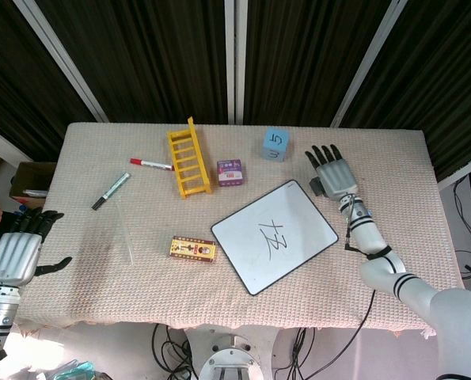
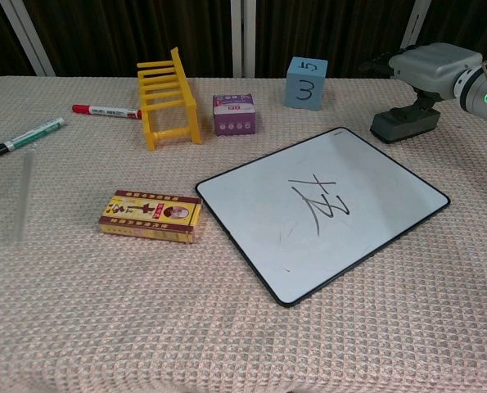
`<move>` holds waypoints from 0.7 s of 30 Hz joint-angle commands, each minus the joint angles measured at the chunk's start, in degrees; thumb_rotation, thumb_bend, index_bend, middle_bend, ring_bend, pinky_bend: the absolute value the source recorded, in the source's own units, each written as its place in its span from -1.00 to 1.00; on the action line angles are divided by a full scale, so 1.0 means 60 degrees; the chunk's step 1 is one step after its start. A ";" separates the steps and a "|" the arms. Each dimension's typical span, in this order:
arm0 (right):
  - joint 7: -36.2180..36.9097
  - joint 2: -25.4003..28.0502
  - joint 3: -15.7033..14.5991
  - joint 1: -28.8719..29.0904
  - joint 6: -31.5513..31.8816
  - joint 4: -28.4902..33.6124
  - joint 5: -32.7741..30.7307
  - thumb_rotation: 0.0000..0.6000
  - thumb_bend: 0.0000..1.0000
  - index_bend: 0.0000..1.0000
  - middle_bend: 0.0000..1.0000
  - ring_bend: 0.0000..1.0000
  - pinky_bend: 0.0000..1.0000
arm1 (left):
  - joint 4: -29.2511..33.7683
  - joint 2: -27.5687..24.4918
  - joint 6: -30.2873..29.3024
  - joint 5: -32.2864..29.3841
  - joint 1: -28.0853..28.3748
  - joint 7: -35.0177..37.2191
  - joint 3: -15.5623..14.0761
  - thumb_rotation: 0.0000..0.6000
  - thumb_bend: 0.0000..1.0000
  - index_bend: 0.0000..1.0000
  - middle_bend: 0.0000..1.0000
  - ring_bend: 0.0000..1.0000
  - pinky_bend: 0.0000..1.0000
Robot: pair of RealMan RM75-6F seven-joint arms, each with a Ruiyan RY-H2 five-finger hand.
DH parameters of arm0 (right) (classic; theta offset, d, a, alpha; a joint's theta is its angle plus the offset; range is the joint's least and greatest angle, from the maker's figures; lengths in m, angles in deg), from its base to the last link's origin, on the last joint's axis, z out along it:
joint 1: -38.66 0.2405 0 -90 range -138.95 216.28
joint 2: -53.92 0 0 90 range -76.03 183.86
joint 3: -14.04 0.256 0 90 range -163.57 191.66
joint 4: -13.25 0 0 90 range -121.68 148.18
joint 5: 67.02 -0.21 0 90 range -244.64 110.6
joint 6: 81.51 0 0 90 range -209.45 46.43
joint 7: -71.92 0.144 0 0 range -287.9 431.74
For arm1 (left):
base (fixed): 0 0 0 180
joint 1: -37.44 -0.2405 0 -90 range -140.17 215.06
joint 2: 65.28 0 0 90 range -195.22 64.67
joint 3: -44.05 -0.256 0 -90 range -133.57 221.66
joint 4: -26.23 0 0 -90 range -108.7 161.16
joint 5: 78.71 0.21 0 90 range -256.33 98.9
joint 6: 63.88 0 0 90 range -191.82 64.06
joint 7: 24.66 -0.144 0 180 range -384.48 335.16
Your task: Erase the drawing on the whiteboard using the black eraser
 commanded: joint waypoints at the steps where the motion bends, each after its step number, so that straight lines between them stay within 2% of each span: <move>1: 0.0061 0.0624 0.0073 -0.0076 -0.0231 0.0702 -0.0200 1.00 -0.30 -1.00 -1.00 -1.00 -1.00 | -0.0012 0.0008 0.0006 0.0011 0.0010 -0.0002 0.0000 0.68 -0.78 -0.63 -0.64 -0.76 -0.61; 6: -0.0175 0.1736 -0.0092 -0.0024 -0.1259 0.1781 -0.0562 1.00 -0.46 -1.00 -1.00 -1.00 -1.00 | -0.0040 0.0037 0.0062 -0.0066 0.0022 -0.0021 0.0015 0.69 -0.78 -0.63 -0.64 -0.76 -0.61; 10: -0.1095 0.2112 -0.0360 0.0268 -0.2531 0.1898 -0.1544 1.00 -0.55 -1.00 -1.00 -1.00 -1.00 | -0.0037 0.0128 0.0179 -0.0116 0.0061 -0.0071 -0.0002 0.74 -0.78 -0.63 -0.64 -0.76 -0.61; 13: -0.1721 0.2095 -0.0502 0.0517 -0.2918 0.1961 -0.2343 1.00 -0.57 -1.00 -1.00 -1.00 -1.00 | 0.0004 0.0120 0.0190 -0.0105 0.0061 -0.0140 -0.0025 0.94 -0.78 -0.63 -0.64 -0.76 -0.61; 21: -0.2213 0.1539 -0.0625 0.0920 -0.2735 0.1626 -0.3149 1.00 -0.56 -1.00 -0.98 -1.00 -1.00 | 0.0105 -0.0038 0.0005 -0.0019 -0.0008 -0.0111 -0.0025 0.94 -0.78 -0.63 -0.64 -0.76 -0.61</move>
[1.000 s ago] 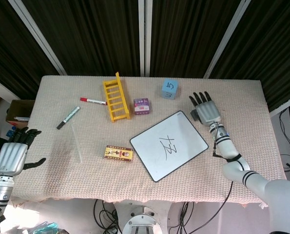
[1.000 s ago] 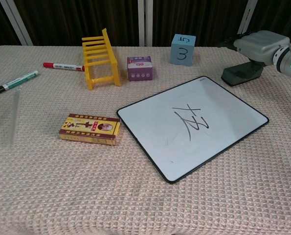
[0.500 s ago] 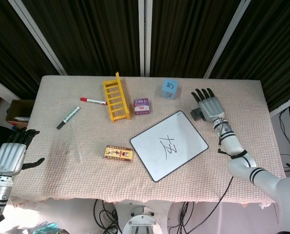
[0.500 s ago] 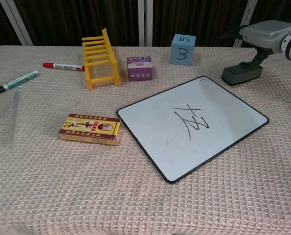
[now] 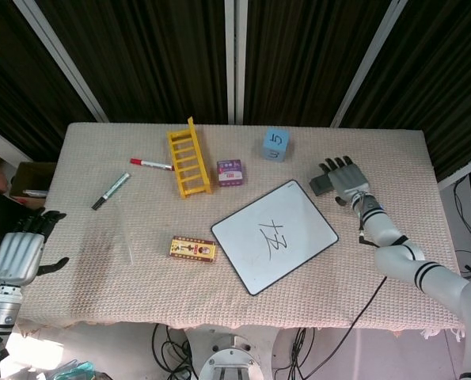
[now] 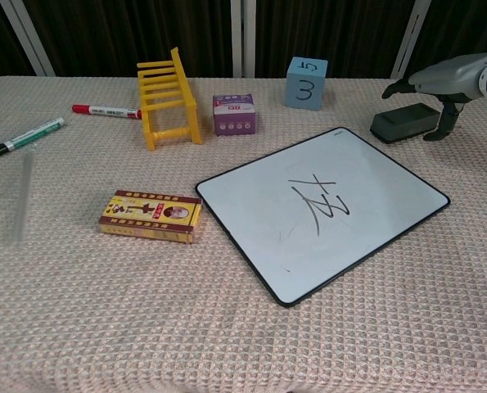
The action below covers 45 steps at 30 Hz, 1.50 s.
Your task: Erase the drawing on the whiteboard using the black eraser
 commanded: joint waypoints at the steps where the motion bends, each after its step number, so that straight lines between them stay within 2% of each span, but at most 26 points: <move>1: 0.0059 -0.0304 0.0008 0.0099 0.0170 -0.0206 -0.0102 1.00 -0.56 -1.00 -0.95 -1.00 -1.00 | 0.0034 -0.0032 -0.0057 0.0006 -0.0050 0.0023 -0.0021 0.94 -0.78 -0.63 -0.64 -0.76 -0.61; 9: 0.0768 -0.0750 0.0028 0.0023 0.0658 -0.0768 0.0604 1.00 -0.55 -1.00 -0.62 -0.97 -0.76 | -0.0010 -0.0034 0.0000 -0.0091 -0.0092 0.0089 -0.0042 0.92 -0.78 -0.63 -0.64 -0.76 -0.61; 18: 0.1366 -0.1010 -0.0066 0.0045 0.0453 -0.1468 0.1126 1.00 -0.55 -0.96 -0.67 -0.95 -0.74 | -0.0087 0.0005 0.0104 -0.0097 -0.0009 0.0108 -0.0003 0.87 -0.78 -0.63 -0.64 -0.76 -0.61; 21: 0.1512 -0.1137 -0.0063 0.0048 0.0473 -0.1666 0.1252 1.00 -0.53 -0.84 -0.62 -0.94 -0.72 | -0.0099 0.0006 0.0121 -0.0103 0.0019 0.0116 0.0022 0.87 -0.78 -0.63 -0.64 -0.76 -0.61; 28: 0.1771 -0.1397 -0.0053 0.0032 0.0524 -0.2026 0.1489 1.00 -0.48 -0.53 -0.45 -0.73 -0.50 | -0.0153 0.0031 0.0167 -0.0140 0.0028 0.0135 0.0016 0.86 -0.78 -0.63 -0.64 -0.77 -0.61; 39: 0.2336 -0.1789 -0.0031 -0.0267 0.1627 -0.2631 0.2220 1.00 -0.38 0.21 -0.03 -0.16 0.05 | -0.0165 0.0052 0.0194 -0.0124 0.0044 0.0161 -0.0002 0.88 -0.78 -0.63 -0.64 -0.76 -0.61; 45: 0.2994 -0.1405 -0.0147 -0.0482 0.2572 -0.2087 0.3023 1.00 -0.36 0.41 0.10 -0.03 0.19 | -0.0163 0.0052 0.0202 -0.0140 0.0022 0.0161 -0.0028 0.87 -0.78 -0.63 -0.64 -0.76 -0.61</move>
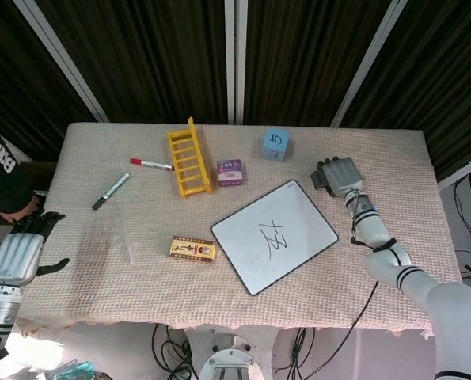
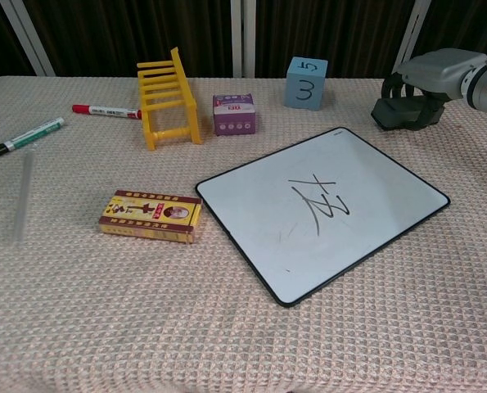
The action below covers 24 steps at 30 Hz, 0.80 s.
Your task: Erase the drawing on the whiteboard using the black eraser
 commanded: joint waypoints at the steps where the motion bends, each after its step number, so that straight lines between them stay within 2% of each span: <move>1: 0.0431 0.0441 -0.0102 -0.0196 0.0800 0.0691 0.0615 1.00 -0.36 0.43 0.12 -0.01 0.20 | 0.0003 0.0005 -0.0004 -0.0011 -0.0007 0.0005 0.0001 0.87 -0.78 -0.63 -0.64 -0.77 -0.61; 6: 0.0518 0.1469 -0.0387 -0.0479 0.1821 0.2669 0.1503 1.00 -0.35 0.52 0.18 0.05 0.27 | -0.0021 0.0091 0.0035 0.0002 0.0021 0.0023 -0.0004 0.88 -0.78 -0.63 -0.64 -0.76 -0.61; 10: -0.0006 0.2299 -0.0815 -0.0723 0.2508 0.4649 0.2344 1.00 -0.35 0.60 0.24 0.10 0.33 | -0.0072 0.0190 0.0072 0.0027 0.0038 0.0057 -0.0030 0.90 -0.78 -0.63 -0.64 -0.77 -0.61; 12: -0.0234 0.2507 -0.1008 -0.0818 0.2727 0.5290 0.2680 1.00 -0.35 0.64 0.26 0.12 0.35 | -0.0094 0.0205 0.0055 0.0039 0.0026 0.0072 -0.0041 0.91 -0.78 -0.63 -0.64 -0.77 -0.61; 19: -0.1171 0.2758 -0.1799 -0.1086 0.3057 0.6707 0.3829 1.00 -0.35 0.76 0.35 0.21 0.42 | -0.0138 0.0122 -0.0080 0.0022 -0.0080 0.0201 -0.0054 0.90 -0.78 -0.63 -0.64 -0.77 -0.61; 24: -0.1787 0.2829 -0.2062 -0.1264 0.3052 0.7279 0.4095 1.00 -0.32 0.82 0.41 0.26 0.46 | -0.0202 0.0123 -0.0138 0.0021 -0.0154 0.0325 -0.0087 0.89 -0.78 -0.63 -0.64 -0.77 -0.61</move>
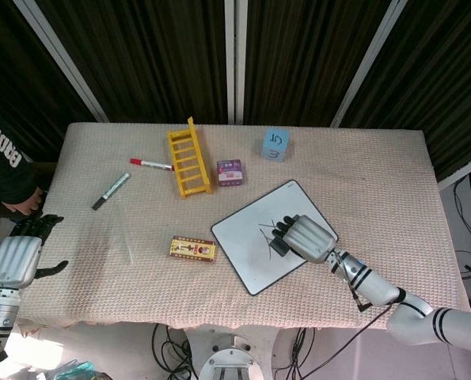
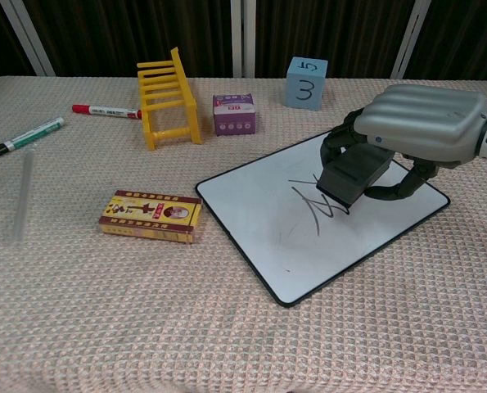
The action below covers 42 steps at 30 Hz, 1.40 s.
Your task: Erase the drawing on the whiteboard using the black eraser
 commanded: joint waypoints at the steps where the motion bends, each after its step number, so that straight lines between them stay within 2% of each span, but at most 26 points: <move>1: -0.0499 0.0087 -0.0196 -0.0189 0.0047 0.0323 0.0180 1.00 -0.32 0.84 0.42 0.27 0.47 | -0.0043 0.0010 -0.0027 0.0008 -0.0032 0.0059 -0.0017 0.89 -0.78 -0.63 -0.64 -0.77 -0.61; 8: -0.1139 -0.0047 -0.0439 -0.0485 0.0022 0.0629 0.0341 1.00 -0.27 0.88 0.45 0.29 0.49 | -0.0122 0.0027 -0.0089 0.0107 -0.0035 0.0203 -0.0012 0.89 -0.78 -0.63 -0.64 -0.77 -0.61; 17: -0.1496 -0.0807 -0.0398 -0.0725 0.0129 0.0032 0.0515 1.00 -0.23 0.91 0.47 0.31 0.50 | -0.0261 0.0086 -0.0211 0.0147 -0.0097 0.0318 -0.0004 0.90 -0.78 -0.63 -0.64 -0.76 -0.61; 33: -0.1868 -0.2040 0.0416 -0.0485 -0.0367 -0.1178 -0.0061 1.00 -0.23 0.92 0.48 0.31 0.51 | -0.0595 0.0186 -0.0201 0.0109 -0.0165 0.0884 0.0008 0.87 -0.78 -0.63 -0.64 -0.77 -0.61; 42: -0.2172 -0.3283 0.1270 -0.0013 -0.0783 -0.2720 -0.0811 1.00 -0.23 0.94 0.50 0.31 0.51 | -0.0690 0.0169 -0.0211 0.0137 -0.0118 0.1081 0.0078 0.87 -0.78 -0.63 -0.64 -0.76 -0.61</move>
